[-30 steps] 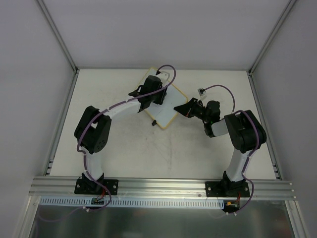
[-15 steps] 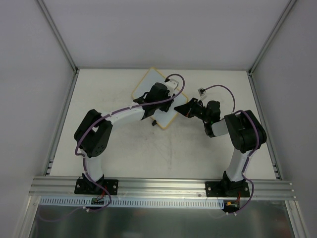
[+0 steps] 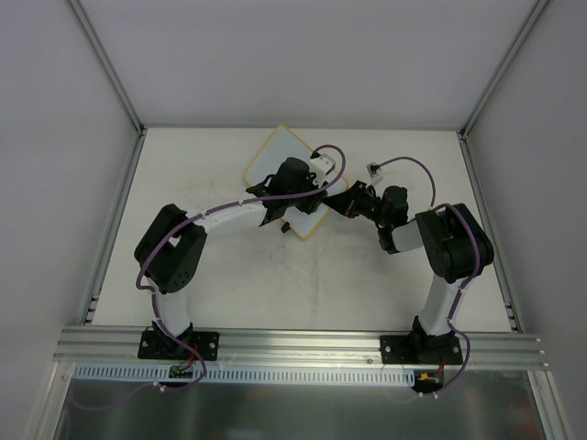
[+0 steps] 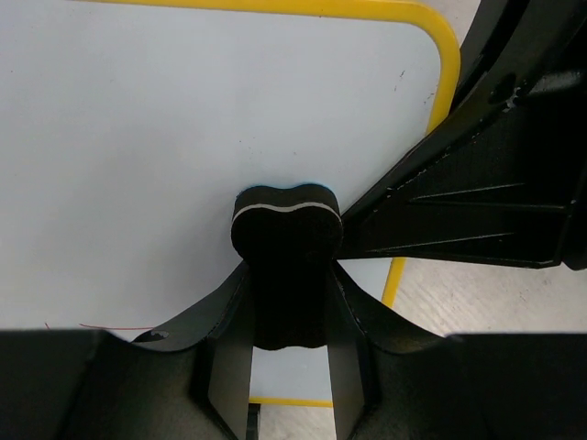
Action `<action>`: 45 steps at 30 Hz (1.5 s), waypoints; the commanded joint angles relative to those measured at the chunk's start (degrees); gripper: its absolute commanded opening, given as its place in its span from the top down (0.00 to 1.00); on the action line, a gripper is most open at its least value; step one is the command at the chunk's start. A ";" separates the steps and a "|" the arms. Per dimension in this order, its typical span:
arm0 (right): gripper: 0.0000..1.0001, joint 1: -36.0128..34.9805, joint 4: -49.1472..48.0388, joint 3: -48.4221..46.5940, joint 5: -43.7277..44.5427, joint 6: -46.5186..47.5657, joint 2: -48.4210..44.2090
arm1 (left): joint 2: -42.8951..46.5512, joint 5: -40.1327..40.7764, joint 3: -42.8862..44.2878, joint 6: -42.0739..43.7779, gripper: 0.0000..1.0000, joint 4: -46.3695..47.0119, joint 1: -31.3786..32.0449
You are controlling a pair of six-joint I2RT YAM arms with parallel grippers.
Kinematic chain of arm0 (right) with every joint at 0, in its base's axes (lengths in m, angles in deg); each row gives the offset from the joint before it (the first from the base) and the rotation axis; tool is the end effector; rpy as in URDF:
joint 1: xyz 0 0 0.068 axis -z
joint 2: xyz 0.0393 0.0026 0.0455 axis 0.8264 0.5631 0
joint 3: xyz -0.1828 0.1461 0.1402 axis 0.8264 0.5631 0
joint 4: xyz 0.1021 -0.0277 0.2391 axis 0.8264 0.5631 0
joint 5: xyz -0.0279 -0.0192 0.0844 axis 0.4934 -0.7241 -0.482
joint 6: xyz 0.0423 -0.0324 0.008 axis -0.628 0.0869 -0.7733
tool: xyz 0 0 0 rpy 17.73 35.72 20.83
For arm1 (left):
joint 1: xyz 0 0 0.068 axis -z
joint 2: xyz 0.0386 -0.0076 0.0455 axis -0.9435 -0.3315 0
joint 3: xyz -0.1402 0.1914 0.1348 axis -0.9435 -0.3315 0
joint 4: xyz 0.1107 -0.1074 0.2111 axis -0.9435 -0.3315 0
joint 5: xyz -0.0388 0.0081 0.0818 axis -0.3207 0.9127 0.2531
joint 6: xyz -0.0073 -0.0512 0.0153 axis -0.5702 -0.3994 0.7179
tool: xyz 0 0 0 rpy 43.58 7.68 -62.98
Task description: Erase the whiteboard
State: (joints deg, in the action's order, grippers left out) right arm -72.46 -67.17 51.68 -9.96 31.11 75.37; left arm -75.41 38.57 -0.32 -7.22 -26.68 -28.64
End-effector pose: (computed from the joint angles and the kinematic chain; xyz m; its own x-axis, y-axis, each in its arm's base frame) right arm 0.3227 0.1199 0.1595 -0.4185 0.3146 -0.8520 -0.7012 0.4843 0.5232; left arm 0.3176 -0.2889 0.2357 -0.3002 0.3414 -0.8907 0.7254 0.6880 0.0192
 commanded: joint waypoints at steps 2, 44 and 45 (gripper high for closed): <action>1.00 -2.16 -17.19 -2.28 -6.74 -1.30 -1.55 | -2.26 -4.91 -1.30 -1.44 1.00 -4.70 1.25; 1.00 -2.08 -17.11 -2.28 -6.74 -1.22 -1.37 | -16.94 -12.82 15.31 -29.13 1.00 -16.04 -34.70; 1.00 -2.08 -17.02 -2.28 -6.74 -1.22 -1.38 | -16.77 -12.73 15.67 -29.13 1.00 -16.04 -34.36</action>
State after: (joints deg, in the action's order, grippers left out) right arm -72.92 -67.63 51.27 -9.96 30.97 75.37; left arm -90.81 24.62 13.95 -35.11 -40.78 -64.20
